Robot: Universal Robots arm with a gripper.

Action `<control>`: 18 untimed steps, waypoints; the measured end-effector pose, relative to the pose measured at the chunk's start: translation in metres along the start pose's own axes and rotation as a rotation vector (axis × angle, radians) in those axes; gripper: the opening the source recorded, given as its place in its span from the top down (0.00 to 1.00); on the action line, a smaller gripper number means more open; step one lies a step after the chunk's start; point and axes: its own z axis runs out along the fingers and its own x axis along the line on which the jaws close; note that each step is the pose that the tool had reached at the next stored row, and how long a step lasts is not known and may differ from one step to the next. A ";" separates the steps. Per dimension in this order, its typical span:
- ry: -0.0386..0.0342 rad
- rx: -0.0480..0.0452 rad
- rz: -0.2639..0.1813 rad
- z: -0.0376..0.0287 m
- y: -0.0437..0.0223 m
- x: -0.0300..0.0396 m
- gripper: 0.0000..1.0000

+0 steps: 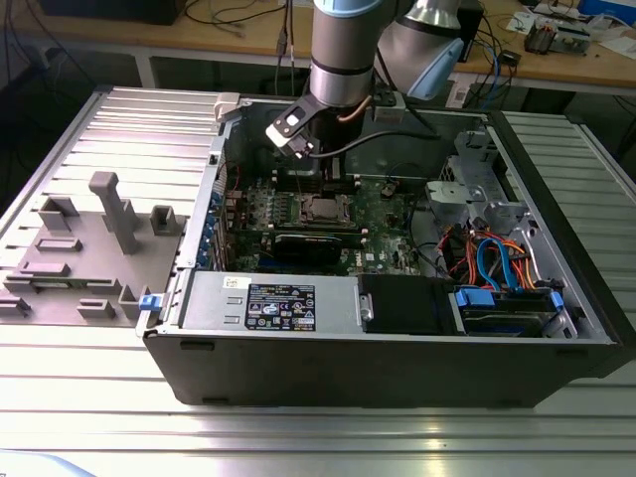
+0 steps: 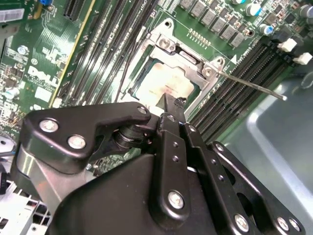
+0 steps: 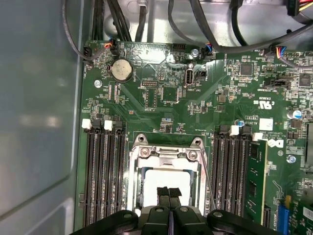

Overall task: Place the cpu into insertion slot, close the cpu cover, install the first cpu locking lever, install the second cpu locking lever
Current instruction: 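Install the first cpu locking lever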

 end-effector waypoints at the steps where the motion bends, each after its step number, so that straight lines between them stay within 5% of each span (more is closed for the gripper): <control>1: 0.0001 -0.0001 0.000 0.0000 0.0000 0.0000 0.89; 18: 0.0000 0.0003 -0.016 -0.0017 0.0000 0.0000 0.89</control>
